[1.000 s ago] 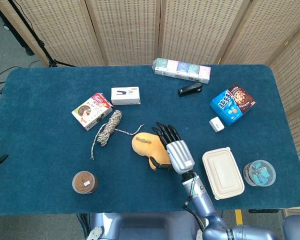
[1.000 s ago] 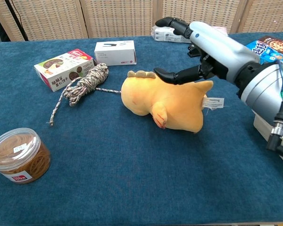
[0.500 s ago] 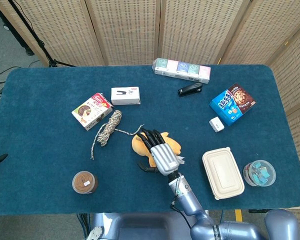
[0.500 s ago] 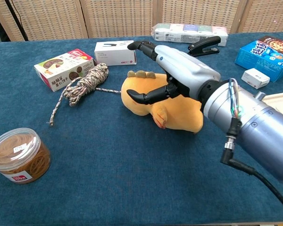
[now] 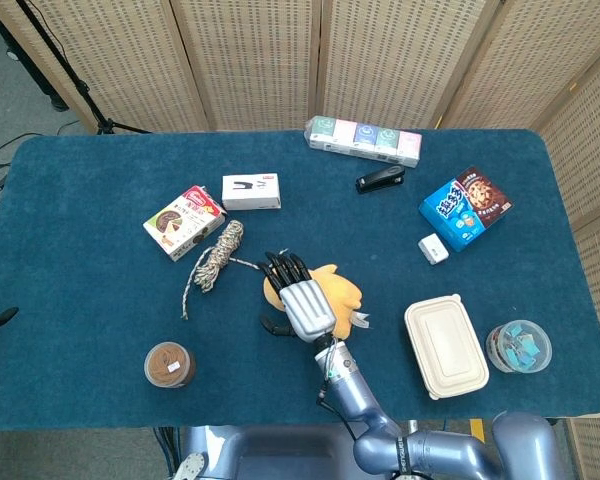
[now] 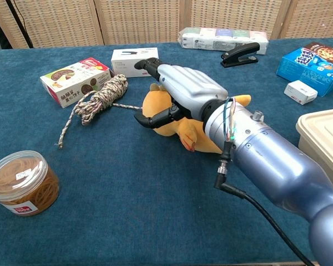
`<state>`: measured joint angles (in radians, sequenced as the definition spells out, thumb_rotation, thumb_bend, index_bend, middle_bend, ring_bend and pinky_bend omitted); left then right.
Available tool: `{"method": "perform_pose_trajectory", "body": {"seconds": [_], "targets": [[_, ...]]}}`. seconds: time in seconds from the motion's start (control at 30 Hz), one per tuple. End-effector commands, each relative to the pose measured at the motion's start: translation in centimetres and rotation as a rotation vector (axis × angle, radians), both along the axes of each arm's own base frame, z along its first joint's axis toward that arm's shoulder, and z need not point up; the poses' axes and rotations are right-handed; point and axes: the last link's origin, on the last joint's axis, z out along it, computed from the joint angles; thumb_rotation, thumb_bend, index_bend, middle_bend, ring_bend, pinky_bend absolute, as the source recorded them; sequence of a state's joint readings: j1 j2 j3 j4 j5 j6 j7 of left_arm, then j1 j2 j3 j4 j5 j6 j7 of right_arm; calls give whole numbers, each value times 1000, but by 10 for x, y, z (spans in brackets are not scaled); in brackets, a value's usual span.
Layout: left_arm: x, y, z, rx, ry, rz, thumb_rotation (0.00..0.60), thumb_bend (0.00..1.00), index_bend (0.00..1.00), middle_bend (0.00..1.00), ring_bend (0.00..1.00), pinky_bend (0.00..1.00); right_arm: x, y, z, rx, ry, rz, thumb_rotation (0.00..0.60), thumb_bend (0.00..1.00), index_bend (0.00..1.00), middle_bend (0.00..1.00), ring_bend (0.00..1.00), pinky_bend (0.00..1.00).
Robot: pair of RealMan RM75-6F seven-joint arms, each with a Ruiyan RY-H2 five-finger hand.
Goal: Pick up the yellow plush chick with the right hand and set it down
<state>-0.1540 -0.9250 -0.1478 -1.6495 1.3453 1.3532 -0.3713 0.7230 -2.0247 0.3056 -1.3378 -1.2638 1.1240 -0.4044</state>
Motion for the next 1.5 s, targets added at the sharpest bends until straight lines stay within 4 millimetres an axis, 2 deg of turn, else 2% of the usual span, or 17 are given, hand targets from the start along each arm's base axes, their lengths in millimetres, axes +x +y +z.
{"method": "perform_pose_trajectory", "body": {"seconds": [0.03, 0.27, 0.53, 0.77, 1.07, 1.23, 1.37, 1.5], "targets": [[0, 0, 0, -2, 1, -1, 600, 0, 0, 0, 0, 0, -2, -6, -5, -31, 44, -2, 422, 426, 0, 0, 0, 0], [1, 1, -1, -4, 5, 4, 600, 0, 0, 0, 0, 0, -16, -14, -10, -44, 99, -31, 422, 427, 0, 0, 0, 0], [1, 1, -2, -11, 4, 10, 600, 0, 0, 0, 0, 0, -38, -9, -10, -3, 95, -94, 421, 427, 0, 0, 0, 0], [1, 1, -3, -11, 5, 10, 600, 0, 0, 0, 0, 0, -56, -3, 6, -20, 89, -134, 417, 426, 0, 0, 0, 0], [3, 1, -5, -16, 15, 11, 600, 0, 0, 0, 0, 0, -75, 8, 30, -45, 98, -139, 287, 384, 0, 0, 0, 0], [3, 1, -6, -21, 19, 16, 600, 0, 0, 0, 0, 0, -83, 20, 37, -18, 102, -145, 281, 323, 0, 0, 0, 0], [4, 0, -6, -22, 21, 16, 600, 0, 0, 0, 0, 0, -84, 28, 40, 12, 83, -145, 279, 320, 0, 0, 0, 0], [4, -1, -6, -23, 18, 18, 600, 0, 0, 0, 0, 0, -75, 33, 49, 12, 35, -108, 279, 312, 0, 0, 0, 0]]}}
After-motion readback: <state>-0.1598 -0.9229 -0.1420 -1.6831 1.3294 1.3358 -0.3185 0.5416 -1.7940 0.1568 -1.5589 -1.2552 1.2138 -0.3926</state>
